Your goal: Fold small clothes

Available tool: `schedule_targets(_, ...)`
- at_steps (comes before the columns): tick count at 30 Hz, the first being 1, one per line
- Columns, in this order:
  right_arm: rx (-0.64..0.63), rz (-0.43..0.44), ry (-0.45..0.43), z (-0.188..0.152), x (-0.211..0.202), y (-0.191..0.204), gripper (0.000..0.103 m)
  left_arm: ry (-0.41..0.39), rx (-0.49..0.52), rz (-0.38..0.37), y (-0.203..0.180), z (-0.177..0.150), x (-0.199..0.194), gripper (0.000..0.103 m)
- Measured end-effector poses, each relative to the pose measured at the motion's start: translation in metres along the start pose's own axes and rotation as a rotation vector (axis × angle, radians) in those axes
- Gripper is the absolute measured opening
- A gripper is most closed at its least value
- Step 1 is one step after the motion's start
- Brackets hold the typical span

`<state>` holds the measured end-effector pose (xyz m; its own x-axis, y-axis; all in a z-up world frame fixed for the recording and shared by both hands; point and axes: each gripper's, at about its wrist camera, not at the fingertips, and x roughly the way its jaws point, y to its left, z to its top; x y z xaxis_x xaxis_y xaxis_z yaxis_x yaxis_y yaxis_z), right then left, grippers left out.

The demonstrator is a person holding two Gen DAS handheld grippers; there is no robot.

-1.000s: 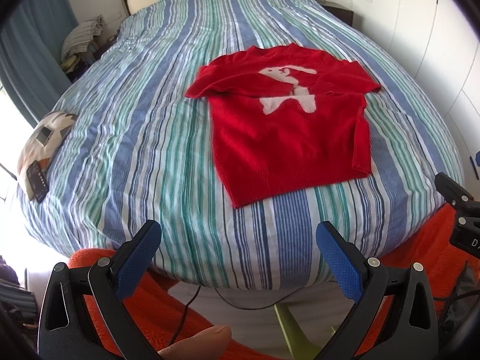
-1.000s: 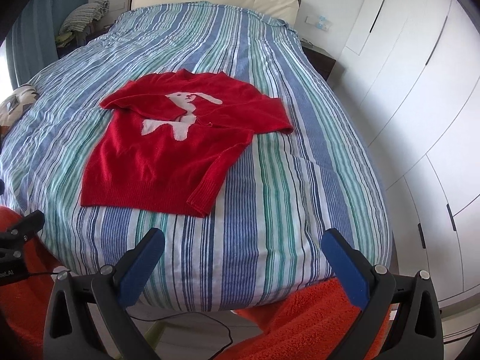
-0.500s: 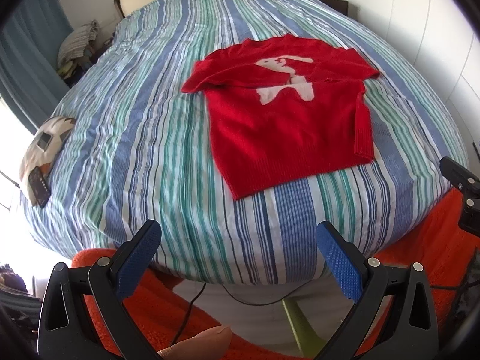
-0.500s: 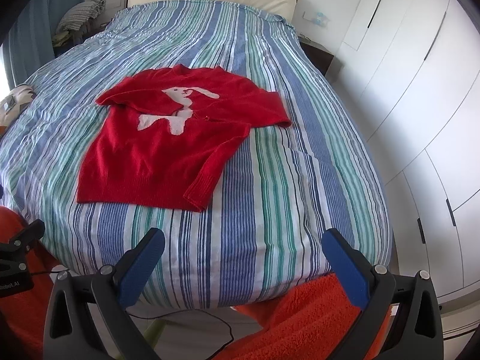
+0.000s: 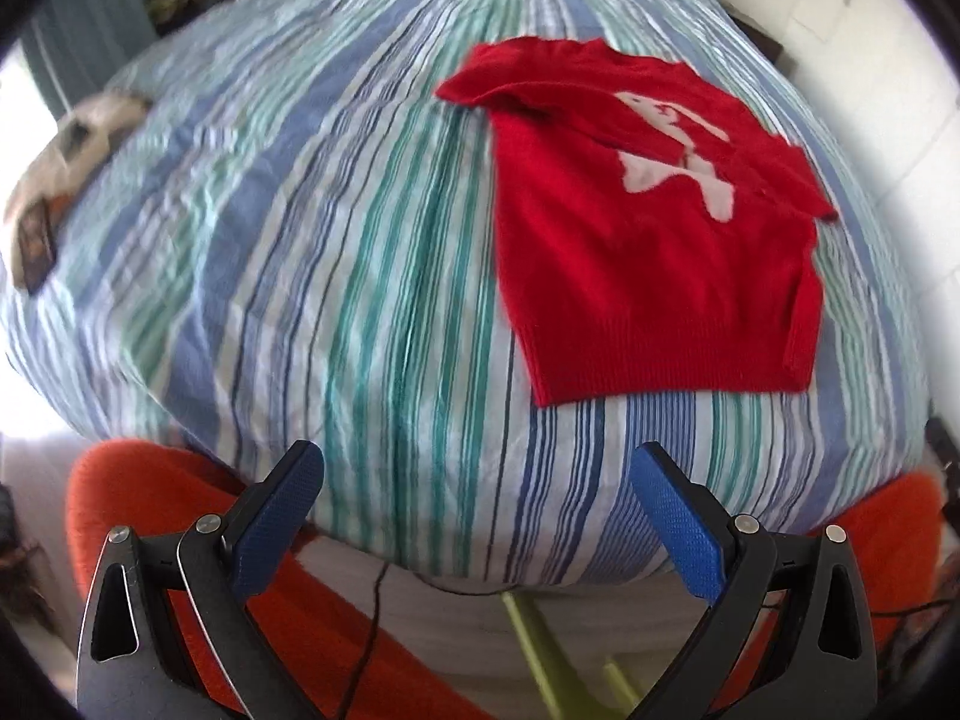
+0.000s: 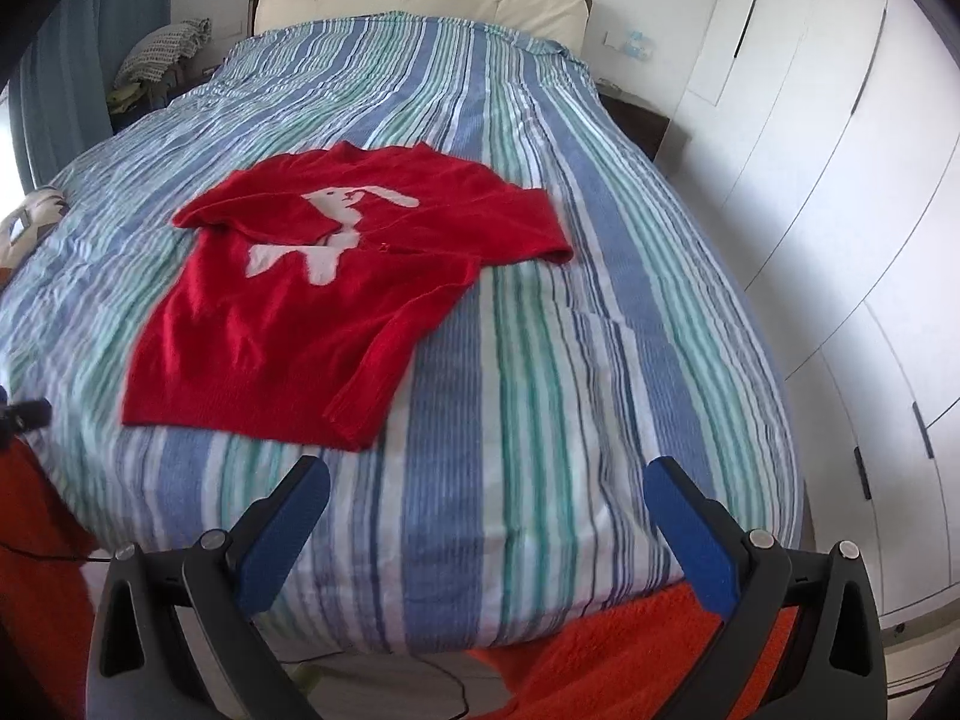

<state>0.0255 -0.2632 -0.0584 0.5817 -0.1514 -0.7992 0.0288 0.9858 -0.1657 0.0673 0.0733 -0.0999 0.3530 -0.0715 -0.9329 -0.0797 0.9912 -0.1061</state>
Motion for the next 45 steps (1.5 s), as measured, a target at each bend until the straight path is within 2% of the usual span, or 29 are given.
schedule_targets(1, -0.01, 0.021, 0.009, 0.001, 0.012, 0.0, 0.103, 0.014, -0.038, -0.045, 0.009, 0.007, 0.012, 0.102)
schedule_targets(2, -0.006, 0.081, 0.033, 0.002, 0.026, 0.001, 0.103, 0.019, -0.051, -0.067, 0.012, 0.014, 0.026, 0.102)
schedule_targets(5, 0.072, 0.3, 0.07, 0.01, 0.06, 0.013, 0.103, 0.029, 0.001, -0.037, -0.003, 0.027, 0.062, 0.1)
schedule_targets(6, 0.092, 0.344, 0.068, 0.012, 0.07, 0.021, 0.103, 0.036, 0.015, -0.037, -0.01, 0.029, 0.073, 0.092)
schedule_targets(7, 0.102, 0.366, 0.074, 0.016, 0.083, 0.031, 0.103, 0.053, 0.026, -0.032, -0.016, 0.029, 0.084, 0.076)
schedule_targets(9, 0.097, 0.388, 0.116, 0.02, 0.113, 0.054, 0.102, 0.097, 0.046, -0.013, -0.028, 0.028, 0.106, 0.059)
schedule_targets(11, 0.076, 0.361, 0.178, 0.018, 0.142, 0.065, 0.082, 0.048, 0.066, 0.028, -0.035, 0.025, 0.109, 0.05)
schedule_targets(12, 0.068, 0.332, 0.21, 0.015, 0.15, 0.066, 0.052, 0.031, 0.079, 0.03, -0.037, 0.023, 0.105, 0.031)
schedule_targets(13, 0.085, 0.316, 0.214, 0.011, 0.152, 0.06, 0.037, 0.03, 0.083, 0.02, -0.038, 0.022, 0.102, 0.011)
schedule_targets(14, 0.123, 0.325, 0.203, 0.008, 0.148, 0.051, 0.034, 0.033, 0.079, 0.007, -0.037, 0.021, 0.099, 0.008)
schedule_targets(15, 0.14, 0.311, 0.204, 0.006, 0.144, 0.044, 0.03, 0.032, 0.074, 0.0, -0.036, 0.02, 0.096, 0.007)
schedule_targets(18, 0.143, 0.278, 0.183, -0.001, 0.134, 0.034, 0.03, 0.03, 0.061, -0.012, -0.033, 0.016, 0.094, 0.007)
schedule_targets(26, 0.096, 0.209, 0.169, -0.007, 0.136, 0.04, 0.029, 0.01, 0.102, 0.027, -0.034, 0.011, 0.098, 0.007)
schedule_targets(36, 0.07, 0.186, 0.153, -0.011, 0.136, 0.043, 0.029, 0.003, 0.113, 0.056, -0.052, 0.014, 0.108, 0.007)
schedule_targets(38, 0.095, 0.212, 0.155, -0.01, 0.135, 0.038, 0.028, 0.003, 0.111, 0.049, -0.051, 0.014, 0.107, 0.005)
schedule_targets(39, 0.133, 0.241, 0.153, -0.009, 0.132, 0.032, 0.02, 0.007, 0.109, 0.043, -0.051, 0.014, 0.105, 0.003)
schedule_targets(40, 0.18, 0.27, 0.153, -0.008, 0.126, 0.023, 0.006, 0.014, 0.103, 0.031, -0.047, 0.014, 0.101, 0.002)
schedule_targets(43, 0.315, 0.373, 0.16, -0.01, 0.106, -0.005, 0.006, 0.018, 0.063, -0.034, -0.027, 0.011, 0.079, 0.002)
schedule_targets(45, 0.375, 0.424, 0.177, -0.017, 0.1, -0.014, 0.006, 0.015, 0.052, -0.048, -0.018, 0.007, 0.07, 0.002)
